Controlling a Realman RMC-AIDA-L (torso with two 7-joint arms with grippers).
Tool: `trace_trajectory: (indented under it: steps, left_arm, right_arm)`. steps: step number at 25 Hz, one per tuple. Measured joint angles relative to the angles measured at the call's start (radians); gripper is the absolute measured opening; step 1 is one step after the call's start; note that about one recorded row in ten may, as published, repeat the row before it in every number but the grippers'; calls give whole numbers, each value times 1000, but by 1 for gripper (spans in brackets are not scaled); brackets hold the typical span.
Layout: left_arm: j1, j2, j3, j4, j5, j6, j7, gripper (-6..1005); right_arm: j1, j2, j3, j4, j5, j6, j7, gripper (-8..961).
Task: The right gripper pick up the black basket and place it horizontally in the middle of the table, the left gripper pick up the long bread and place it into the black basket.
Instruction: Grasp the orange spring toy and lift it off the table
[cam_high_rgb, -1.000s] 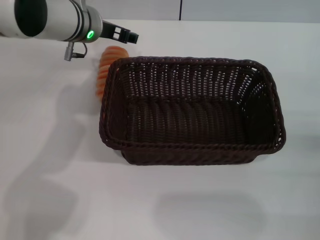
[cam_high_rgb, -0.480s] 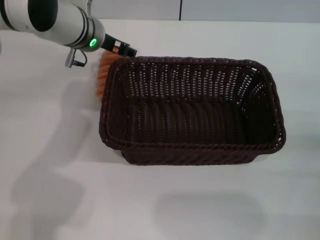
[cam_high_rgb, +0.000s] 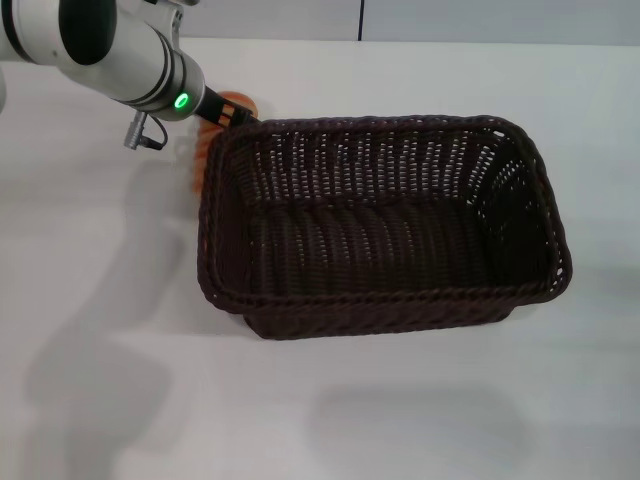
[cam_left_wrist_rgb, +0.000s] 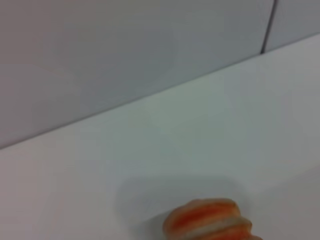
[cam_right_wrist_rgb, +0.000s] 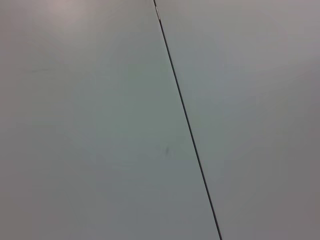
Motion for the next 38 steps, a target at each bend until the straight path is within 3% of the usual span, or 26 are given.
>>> trace_trajectory:
  steps: [20,28,35,37,38]
  left_arm:
    - [2,-5,25,1,7,-22,34,770]
    - [13,-5,26,-22,13,-20,83,639]
    - [72,-5,98,-178,14,1,96,575]
    - [117,-4,128,-308,10,-3,142,559]
    - [117,-4,128,-308,10,-3,142,551]
  right_arm:
    - [-7,-2,-8,-1,-11,-18,12,816]
    - [-9,-2,-9,0,-12,-21,15,816]
    - [-17,-2,-9,-2,-12,-41,22,817]
    - [-19,-2,-9,-2,-12,-45,22,817]
    - [-19,-2,-9,-2,-12,-45,22,817]
